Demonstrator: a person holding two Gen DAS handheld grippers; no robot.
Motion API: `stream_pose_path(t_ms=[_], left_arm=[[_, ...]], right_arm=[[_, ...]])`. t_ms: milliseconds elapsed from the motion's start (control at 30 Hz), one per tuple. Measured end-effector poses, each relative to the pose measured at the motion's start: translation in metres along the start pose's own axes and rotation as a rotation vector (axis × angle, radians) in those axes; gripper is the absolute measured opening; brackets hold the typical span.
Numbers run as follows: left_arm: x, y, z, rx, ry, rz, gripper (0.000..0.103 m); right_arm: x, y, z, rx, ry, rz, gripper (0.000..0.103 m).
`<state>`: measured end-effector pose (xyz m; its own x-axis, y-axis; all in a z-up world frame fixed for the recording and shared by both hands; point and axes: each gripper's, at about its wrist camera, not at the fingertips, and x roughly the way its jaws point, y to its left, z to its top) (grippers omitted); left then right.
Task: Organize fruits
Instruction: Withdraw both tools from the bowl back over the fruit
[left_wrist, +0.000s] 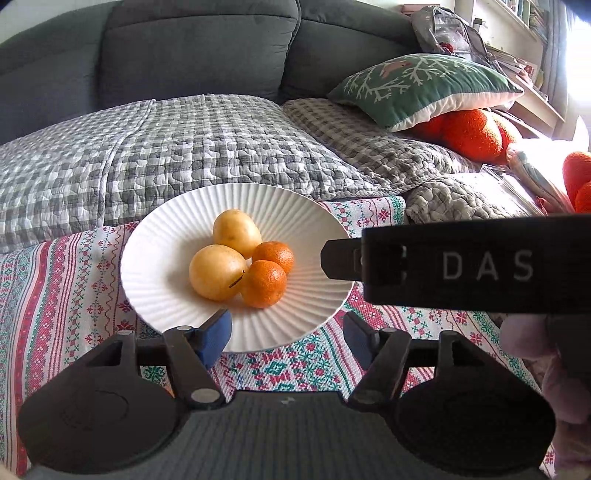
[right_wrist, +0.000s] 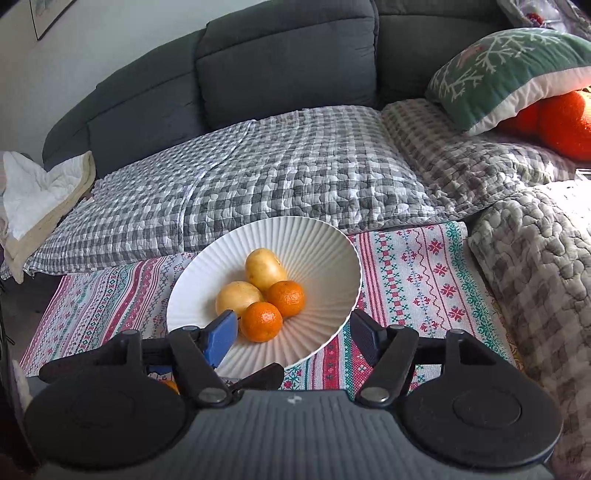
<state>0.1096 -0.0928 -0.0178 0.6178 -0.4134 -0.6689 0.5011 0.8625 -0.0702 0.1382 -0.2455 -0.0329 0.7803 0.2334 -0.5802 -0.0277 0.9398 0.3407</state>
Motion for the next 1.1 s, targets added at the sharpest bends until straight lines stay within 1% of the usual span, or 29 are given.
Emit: stream_pose_path(t_ms=[33, 100, 400, 533, 700, 800, 933, 1100], left_arm=[[-0.004, 0.000, -0.002, 0.002, -0.002, 0.002, 0.068], [-0.013, 0.001, -0.006, 0.009, -0.007, 0.008, 0.075], [-0.044, 0.003, -0.019, 0.024, -0.012, 0.029, 0.084], [-0.057, 0.004, -0.025, 0.027, -0.002, 0.038, 0.085], [-0.073, 0.007, -0.032, 0.036, -0.003, 0.057, 0.090], [-0.083, 0.013, -0.038, 0.025, 0.005, 0.067, 0.093], [-0.091, 0.025, -0.045, 0.001, 0.028, 0.087, 0.094], [-0.098, 0.043, -0.053, -0.060, 0.071, 0.137, 0.096]], right_arm=[[-0.003, 0.001, -0.001, -0.001, 0.000, -0.001, 0.067], [-0.009, 0.002, -0.003, -0.002, 0.001, -0.003, 0.069], [-0.032, 0.003, -0.018, -0.006, 0.012, -0.027, 0.075], [-0.041, 0.002, -0.025, -0.009, 0.021, -0.038, 0.078], [-0.052, 0.000, -0.033, -0.001, 0.030, -0.054, 0.083], [-0.058, -0.002, -0.037, 0.005, 0.031, -0.057, 0.088], [-0.063, -0.002, -0.043, 0.002, 0.043, -0.071, 0.091], [-0.061, -0.002, -0.049, 0.003, 0.100, -0.123, 0.094]])
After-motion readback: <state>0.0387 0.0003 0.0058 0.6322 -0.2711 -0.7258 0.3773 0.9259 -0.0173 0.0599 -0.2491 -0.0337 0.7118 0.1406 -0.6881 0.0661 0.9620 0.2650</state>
